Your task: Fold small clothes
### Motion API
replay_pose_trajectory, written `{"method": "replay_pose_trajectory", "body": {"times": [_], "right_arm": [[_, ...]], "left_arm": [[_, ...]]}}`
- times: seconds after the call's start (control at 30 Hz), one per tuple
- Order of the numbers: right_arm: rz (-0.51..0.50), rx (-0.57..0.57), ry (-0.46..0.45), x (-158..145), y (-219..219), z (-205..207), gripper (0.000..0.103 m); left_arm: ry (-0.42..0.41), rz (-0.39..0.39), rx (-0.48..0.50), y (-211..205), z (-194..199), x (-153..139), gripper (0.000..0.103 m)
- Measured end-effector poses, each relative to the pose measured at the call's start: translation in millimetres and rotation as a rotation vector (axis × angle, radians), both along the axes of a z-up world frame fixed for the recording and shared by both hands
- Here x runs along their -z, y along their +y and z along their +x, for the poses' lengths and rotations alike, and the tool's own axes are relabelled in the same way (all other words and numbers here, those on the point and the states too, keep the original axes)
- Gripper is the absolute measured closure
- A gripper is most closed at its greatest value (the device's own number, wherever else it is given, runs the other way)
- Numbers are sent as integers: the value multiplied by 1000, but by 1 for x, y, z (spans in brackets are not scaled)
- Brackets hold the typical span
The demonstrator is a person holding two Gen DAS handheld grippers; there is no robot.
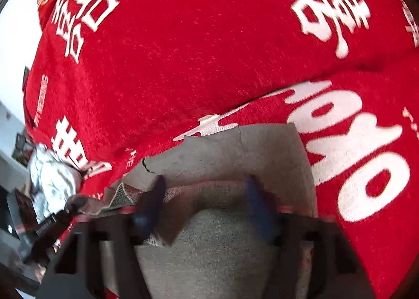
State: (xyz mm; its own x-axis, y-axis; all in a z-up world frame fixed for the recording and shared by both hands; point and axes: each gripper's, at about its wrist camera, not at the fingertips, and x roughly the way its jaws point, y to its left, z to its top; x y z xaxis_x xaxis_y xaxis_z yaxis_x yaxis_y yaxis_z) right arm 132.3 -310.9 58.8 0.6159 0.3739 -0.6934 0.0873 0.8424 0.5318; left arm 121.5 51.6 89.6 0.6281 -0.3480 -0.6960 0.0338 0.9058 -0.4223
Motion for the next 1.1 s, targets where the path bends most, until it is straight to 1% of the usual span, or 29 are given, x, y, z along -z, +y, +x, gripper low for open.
{"method": "replay_pose_trajectory", "body": {"times": [0.07, 0.1, 0.13, 0.17, 0.23, 0.27, 0.3, 0.33, 0.37, 0.4, 0.47, 0.53, 0.6, 0.63, 0.73, 0.83, 0.93, 1.1], "right_arm": [[77, 14, 38, 4, -2, -3, 31], [144, 31, 37, 5, -4, -10, 31], [181, 32, 37, 6, -2, -14, 31], [196, 27, 45, 6, 0, -15, 31], [223, 24, 104, 13, 7, -8, 35], [246, 33, 132, 18, 8, -4, 50], [283, 34, 147, 23, 9, 1, 92], [301, 22, 150, 27, 10, 7, 98], [275, 31, 137, 25, 10, 8, 98], [245, 32, 104, 20, 10, 7, 98], [173, 20, 22, 2, 14, 1, 98], [60, 1, -67, -22, 24, -6, 98], [-13, -9, -119, -39, 33, -8, 99], [-30, -10, -130, -43, 36, -6, 99], [-60, 0, -145, -50, 39, 1, 99], [-63, 15, -138, -48, 36, 9, 99], [-78, 29, -114, -37, 35, 23, 99], [-140, 33, -60, -11, 39, 50, 99]], "left_arm": [[-11, 2, 5, -1, -3, -4, 92], [-14, -4, 7, -2, -4, -5, 92], [-16, -6, 7, -2, -4, -5, 92], [-18, -1, 8, -3, -5, -6, 92], [-21, 10, 14, -5, -5, -7, 92], [-22, 11, 15, -5, -5, -7, 92], [-21, 4, 14, -4, -6, -8, 92], [-19, -4, 12, -2, -6, -8, 92], [-15, -10, 6, 0, -6, -8, 92], [-14, -13, 3, 2, -6, -9, 92], [-19, -21, -5, 7, -7, -12, 92], [-31, -24, -7, 10, -6, -16, 92], [-35, -24, -12, 9, -3, -19, 92], [-34, -23, -15, 8, -1, -20, 92], [-30, -16, -17, 6, 7, -22, 92], [-20, -23, -13, 5, 17, -20, 92], [3, -14, -12, 1, 31, -11, 92], [61, 38, -6, -9, 57, 15, 92]]}}
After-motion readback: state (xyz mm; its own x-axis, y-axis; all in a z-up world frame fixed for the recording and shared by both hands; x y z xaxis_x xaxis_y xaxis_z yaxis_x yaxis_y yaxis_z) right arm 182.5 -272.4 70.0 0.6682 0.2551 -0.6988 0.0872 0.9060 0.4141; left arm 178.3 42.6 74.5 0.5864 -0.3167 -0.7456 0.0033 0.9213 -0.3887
